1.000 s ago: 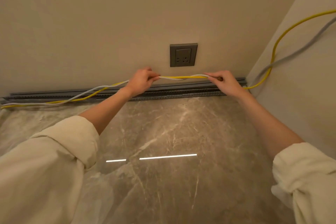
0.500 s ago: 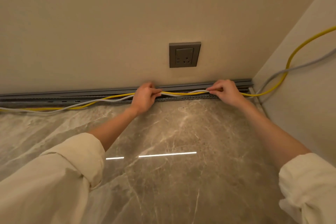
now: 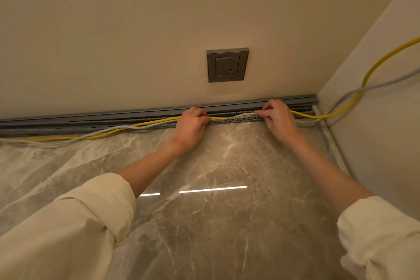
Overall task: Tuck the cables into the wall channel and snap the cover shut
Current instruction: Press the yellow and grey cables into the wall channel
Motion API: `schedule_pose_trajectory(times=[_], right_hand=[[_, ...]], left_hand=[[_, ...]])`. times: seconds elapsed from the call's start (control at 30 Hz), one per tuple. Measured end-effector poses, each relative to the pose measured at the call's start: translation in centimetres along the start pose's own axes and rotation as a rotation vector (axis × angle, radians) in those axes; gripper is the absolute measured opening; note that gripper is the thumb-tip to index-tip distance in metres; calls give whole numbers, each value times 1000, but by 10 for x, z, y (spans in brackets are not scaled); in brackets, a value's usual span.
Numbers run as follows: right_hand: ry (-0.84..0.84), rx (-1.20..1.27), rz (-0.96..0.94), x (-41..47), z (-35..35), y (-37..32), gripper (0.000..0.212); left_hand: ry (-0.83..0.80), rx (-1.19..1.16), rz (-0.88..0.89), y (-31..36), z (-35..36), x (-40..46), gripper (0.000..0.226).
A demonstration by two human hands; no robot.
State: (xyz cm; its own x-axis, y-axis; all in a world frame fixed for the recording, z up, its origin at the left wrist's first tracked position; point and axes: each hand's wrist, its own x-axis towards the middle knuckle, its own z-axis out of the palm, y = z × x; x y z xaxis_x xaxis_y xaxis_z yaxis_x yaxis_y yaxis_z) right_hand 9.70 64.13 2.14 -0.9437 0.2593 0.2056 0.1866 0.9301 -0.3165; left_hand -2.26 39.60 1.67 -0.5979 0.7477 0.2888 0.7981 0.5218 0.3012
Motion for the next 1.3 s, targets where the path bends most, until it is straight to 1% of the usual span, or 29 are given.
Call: schedule_pose_trajectory(times=[0.07, 0.13, 0.17, 0.23, 0.3, 0.33, 0.47, 0.6, 0.67, 0.73, 0.87, 1.0, 1.1, 1.17, 1.23, 1.3], right_hand=[[48, -51, -26, -5, 2, -2, 26], [87, -114, -6, -7, 5, -3, 28], [79, -132, 18, -7, 7, -3, 32], [18, -77, 91, -6, 11, -4, 41], [-19, -5, 134, -5, 12, -1, 44], [-12, 8, 135, -7, 13, 0, 43], [74, 79, 92, -34, 11, 6, 40], [200, 81, 220, -59, 5, 18, 38], [228, 87, 287, -62, 0, 27, 38], [209, 33, 311, -62, -7, 38, 40], [139, -101, 262, -57, -16, 61, 41], [71, -199, 247, -47, -22, 69, 31], [2, -308, 163, -40, -26, 71, 20], [-6, -321, 132, -37, -27, 76, 14], [19, -300, 140, -33, -29, 81, 16], [-47, -347, 60, -31, -31, 84, 23]], left_hand=[[-27, 12, 44, 7, 4, 1, 18], [-50, 16, 59, 11, 7, 2, 21], [-65, 19, 56, 13, 8, 3, 23], [-107, 39, 42, 14, 10, 4, 27], [-136, 69, 30, 16, 12, 4, 31], [-138, 80, 27, 16, 13, 4, 32], [-140, 67, 93, 28, 19, 8, 33], [-189, 68, 187, 49, 29, 26, 36], [-216, 86, 212, 60, 35, 37, 39], [-245, 106, 239, 71, 40, 47, 43], [-273, 110, 275, 85, 47, 59, 51], [-267, 107, 262, 86, 50, 64, 51], [-273, 118, 272, 86, 50, 66, 48], [-280, 130, 282, 86, 50, 67, 47], [-290, 144, 291, 87, 50, 67, 46], [-299, 166, 296, 89, 50, 68, 45]])
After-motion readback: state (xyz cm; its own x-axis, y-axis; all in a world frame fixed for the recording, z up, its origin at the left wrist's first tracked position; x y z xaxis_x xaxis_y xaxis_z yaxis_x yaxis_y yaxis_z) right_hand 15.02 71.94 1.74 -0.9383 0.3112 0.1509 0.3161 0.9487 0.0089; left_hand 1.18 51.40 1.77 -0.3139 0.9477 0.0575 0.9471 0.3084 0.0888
